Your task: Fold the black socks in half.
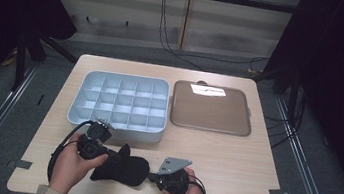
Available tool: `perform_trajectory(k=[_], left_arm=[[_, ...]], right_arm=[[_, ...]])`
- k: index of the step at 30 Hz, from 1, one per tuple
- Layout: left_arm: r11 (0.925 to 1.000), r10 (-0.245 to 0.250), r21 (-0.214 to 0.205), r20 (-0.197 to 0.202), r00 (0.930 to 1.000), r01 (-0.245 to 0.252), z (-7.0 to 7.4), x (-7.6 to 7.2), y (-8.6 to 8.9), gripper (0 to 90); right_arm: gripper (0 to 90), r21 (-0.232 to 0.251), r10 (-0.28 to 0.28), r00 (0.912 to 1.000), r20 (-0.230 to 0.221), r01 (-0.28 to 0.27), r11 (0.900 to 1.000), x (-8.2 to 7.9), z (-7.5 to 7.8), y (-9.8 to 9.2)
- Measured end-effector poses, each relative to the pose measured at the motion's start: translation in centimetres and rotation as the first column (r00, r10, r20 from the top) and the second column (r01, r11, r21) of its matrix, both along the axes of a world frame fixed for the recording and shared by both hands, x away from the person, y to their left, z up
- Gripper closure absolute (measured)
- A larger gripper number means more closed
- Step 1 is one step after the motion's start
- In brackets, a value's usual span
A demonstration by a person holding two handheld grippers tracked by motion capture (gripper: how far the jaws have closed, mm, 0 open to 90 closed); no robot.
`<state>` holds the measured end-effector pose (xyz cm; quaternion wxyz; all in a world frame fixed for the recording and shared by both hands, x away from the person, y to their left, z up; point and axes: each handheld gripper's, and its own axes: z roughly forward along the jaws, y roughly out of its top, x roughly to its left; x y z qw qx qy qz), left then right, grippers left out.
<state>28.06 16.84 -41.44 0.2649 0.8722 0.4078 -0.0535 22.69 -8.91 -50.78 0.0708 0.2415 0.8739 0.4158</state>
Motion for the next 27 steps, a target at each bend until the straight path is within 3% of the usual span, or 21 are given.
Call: perform_trajectory(k=[27], left_arm=[[0.9998,-0.016,0.012,-0.011,0.9998,0.016,-0.67,0.13,-0.77,79.7]], right_arm=[[90.0,-0.001,0.006,1.0,0.006,-0.006,1.0,0.02,0.0,0.33]])
